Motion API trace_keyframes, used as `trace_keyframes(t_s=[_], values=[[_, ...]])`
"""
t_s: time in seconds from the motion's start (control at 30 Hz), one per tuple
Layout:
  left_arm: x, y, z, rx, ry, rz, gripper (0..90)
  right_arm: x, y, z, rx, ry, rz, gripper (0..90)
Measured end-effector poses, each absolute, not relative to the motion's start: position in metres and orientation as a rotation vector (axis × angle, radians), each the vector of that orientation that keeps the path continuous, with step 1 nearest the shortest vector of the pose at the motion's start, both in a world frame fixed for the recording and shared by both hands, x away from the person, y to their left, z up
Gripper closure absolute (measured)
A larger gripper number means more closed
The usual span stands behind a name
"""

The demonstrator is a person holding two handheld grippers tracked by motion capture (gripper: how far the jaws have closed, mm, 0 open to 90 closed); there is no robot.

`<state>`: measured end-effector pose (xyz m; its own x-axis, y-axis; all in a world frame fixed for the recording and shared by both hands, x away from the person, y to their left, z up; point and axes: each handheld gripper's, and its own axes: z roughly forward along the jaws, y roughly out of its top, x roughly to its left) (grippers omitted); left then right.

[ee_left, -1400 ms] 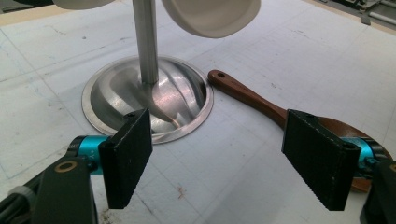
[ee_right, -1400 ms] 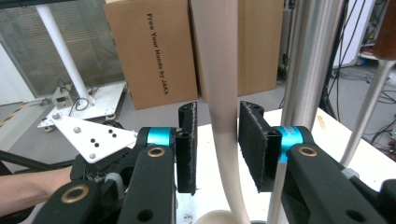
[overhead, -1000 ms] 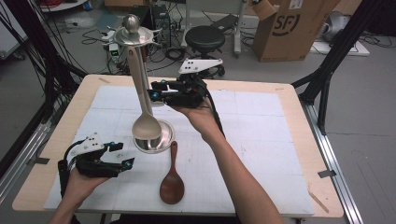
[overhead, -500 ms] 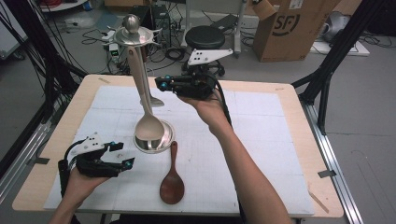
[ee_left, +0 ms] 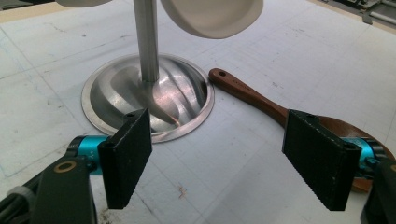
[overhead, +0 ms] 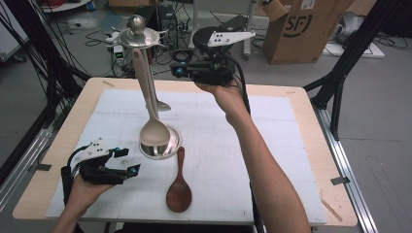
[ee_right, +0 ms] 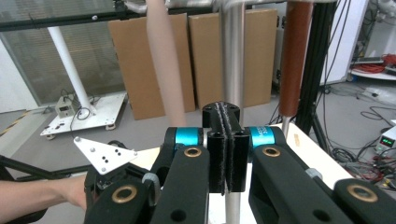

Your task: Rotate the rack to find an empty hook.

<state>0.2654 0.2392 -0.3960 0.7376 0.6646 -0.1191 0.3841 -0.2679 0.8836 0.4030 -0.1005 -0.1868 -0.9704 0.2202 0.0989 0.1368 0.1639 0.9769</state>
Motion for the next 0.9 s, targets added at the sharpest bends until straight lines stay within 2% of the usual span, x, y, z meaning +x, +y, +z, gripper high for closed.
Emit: trace_keyframes(t_s=[0.9], values=[[0.266,0.239,-0.397,1.889,0.815,0.326,20.7,0.408,-0.100,-0.152,0.318,2.265,1.958,89.2]])
